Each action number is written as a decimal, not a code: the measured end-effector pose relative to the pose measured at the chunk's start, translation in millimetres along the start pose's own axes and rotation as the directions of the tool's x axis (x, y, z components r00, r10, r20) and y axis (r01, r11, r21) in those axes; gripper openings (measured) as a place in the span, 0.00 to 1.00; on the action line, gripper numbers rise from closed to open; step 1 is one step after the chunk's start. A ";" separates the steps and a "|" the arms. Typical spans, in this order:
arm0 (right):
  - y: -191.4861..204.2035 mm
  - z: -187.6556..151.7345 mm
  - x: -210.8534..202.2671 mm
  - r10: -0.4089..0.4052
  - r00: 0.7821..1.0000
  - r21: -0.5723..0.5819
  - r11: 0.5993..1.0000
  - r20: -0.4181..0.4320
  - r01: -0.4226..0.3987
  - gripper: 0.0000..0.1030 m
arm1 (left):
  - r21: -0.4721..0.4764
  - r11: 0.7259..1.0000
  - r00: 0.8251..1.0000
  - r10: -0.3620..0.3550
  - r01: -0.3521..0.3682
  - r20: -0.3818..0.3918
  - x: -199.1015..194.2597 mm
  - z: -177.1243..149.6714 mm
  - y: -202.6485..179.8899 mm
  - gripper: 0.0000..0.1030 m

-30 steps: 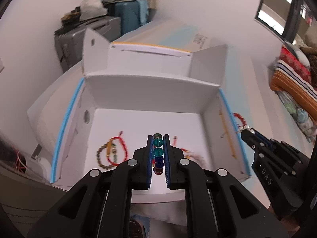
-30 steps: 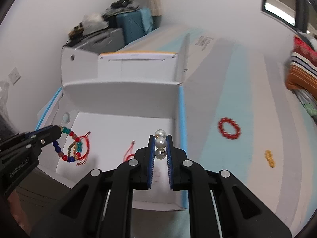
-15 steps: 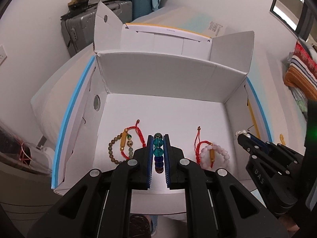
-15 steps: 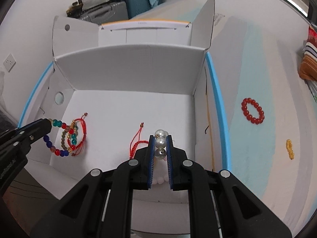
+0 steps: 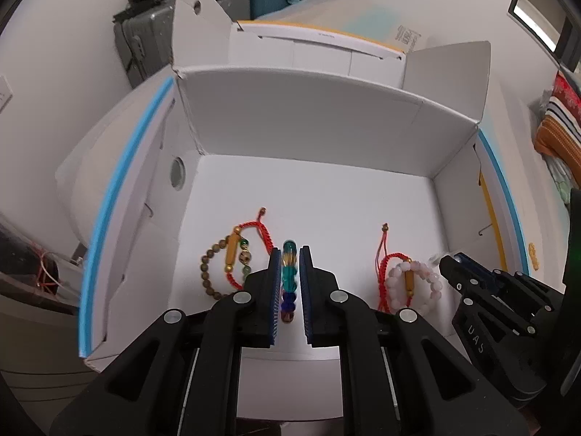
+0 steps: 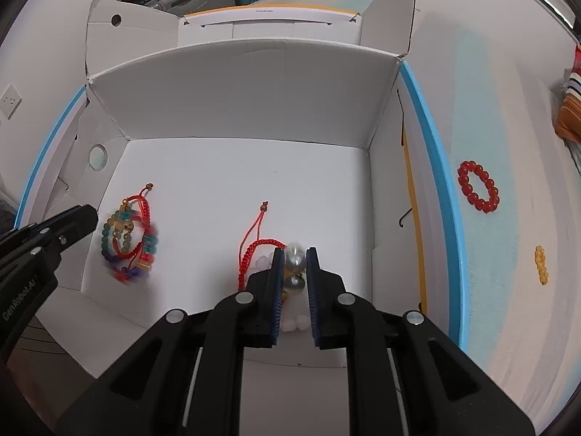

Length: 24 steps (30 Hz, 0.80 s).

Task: Organize jewelry
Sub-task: 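Open both tools to drop the bracelets into the box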

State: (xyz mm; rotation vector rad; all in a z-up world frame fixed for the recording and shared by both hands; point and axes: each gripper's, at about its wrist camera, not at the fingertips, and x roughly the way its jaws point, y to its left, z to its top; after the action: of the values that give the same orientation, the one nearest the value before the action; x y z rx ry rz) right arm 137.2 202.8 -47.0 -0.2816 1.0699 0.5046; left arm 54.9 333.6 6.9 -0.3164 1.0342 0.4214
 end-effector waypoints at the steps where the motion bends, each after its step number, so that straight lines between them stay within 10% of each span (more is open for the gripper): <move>1: 0.6 0.2 -0.2 0.001 1.000 0.000 1.000 0.000 -0.001 0.12 | -0.001 1.000 1.000 -0.005 0.005 0.002 -1.6 0.0 0.5 0.11; 8: 4.4 0.0 -14.1 0.007 0.999 -0.011 1.000 0.052 -0.006 0.46 | -0.022 1.000 1.000 -0.001 0.002 0.029 -11.7 0.0 5.3 0.35; 12: 5.8 -0.3 -27.0 0.016 0.996 -0.008 1.000 0.086 -0.015 0.66 | -0.035 0.999 0.998 0.015 -0.013 0.058 -23.6 -0.8 9.4 0.64; 24: -12.1 -1.3 -53.0 0.004 0.988 0.048 0.999 0.157 -0.012 0.86 | -0.045 0.999 0.991 0.034 -0.028 0.133 -50.9 -0.5 6.2 0.90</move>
State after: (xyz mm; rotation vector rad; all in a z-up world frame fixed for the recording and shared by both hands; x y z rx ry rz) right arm 122.3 178.4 -0.7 -0.1912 0.9296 0.4986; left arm 29.0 329.4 50.9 -0.3069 0.9011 0.4872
